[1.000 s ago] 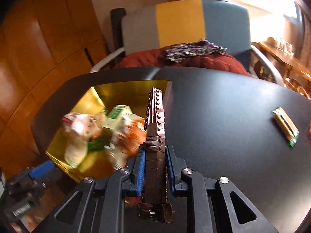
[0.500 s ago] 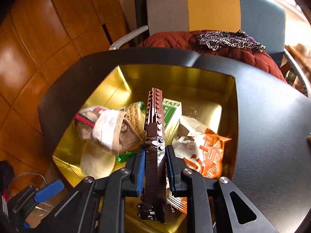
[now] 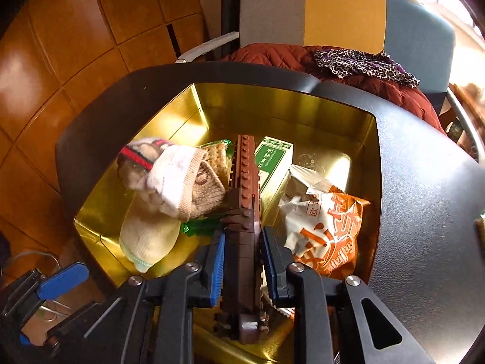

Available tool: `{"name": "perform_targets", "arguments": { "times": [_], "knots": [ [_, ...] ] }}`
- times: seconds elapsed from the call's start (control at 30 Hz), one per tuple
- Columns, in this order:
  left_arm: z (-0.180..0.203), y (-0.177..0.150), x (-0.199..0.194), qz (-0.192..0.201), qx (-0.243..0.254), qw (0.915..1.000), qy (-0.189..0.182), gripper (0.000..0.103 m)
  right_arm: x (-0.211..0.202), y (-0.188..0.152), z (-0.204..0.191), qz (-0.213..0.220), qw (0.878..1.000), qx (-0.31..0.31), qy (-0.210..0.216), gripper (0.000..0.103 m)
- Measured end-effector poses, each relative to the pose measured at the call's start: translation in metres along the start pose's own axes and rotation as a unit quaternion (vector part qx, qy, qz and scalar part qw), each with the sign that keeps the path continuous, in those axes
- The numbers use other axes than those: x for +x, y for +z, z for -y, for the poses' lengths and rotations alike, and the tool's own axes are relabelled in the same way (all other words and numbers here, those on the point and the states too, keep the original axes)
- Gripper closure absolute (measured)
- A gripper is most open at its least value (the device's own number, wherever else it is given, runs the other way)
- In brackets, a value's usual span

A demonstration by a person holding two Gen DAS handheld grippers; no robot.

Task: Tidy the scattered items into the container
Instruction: 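Carry the brown brick toy with the right gripper over the tray and lower it, then open the right gripper to release the brick toy and withdraw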

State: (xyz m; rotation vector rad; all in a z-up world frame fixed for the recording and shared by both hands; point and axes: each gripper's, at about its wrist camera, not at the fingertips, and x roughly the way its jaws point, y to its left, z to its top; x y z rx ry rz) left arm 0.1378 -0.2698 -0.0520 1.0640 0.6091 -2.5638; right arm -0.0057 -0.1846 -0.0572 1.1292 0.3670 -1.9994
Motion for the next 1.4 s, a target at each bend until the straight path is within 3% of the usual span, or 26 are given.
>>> {"name": "perform_targets", "arguments": {
  "times": [0.3, 0.63, 1.03, 1.4],
  "knots": [
    [0.005, 0.001, -0.007, 0.007, 0.011, 0.9999, 0.004, 0.053, -0.015, -0.006, -0.007, 0.021, 1.000, -0.017, -0.006, 0.073],
    [0.042, 0.008, -0.007, 0.008, 0.057, 0.9983, -0.013, 0.053, -0.041, -0.017, 0.028, 0.052, 0.998, 0.031, -0.009, 0.072],
    [0.112, 0.017, 0.002, 0.003, 0.134, 0.9894, -0.055, 0.053, -0.081, -0.050, 0.105, 0.086, 0.987, 0.117, -0.072, 0.067],
    [0.172, 0.006, 0.014, -0.017, 0.194, 0.9766, -0.092, 0.053, -0.094, -0.101, 0.156, 0.070, 0.972, 0.176, -0.137, 0.067]
  ]
}}
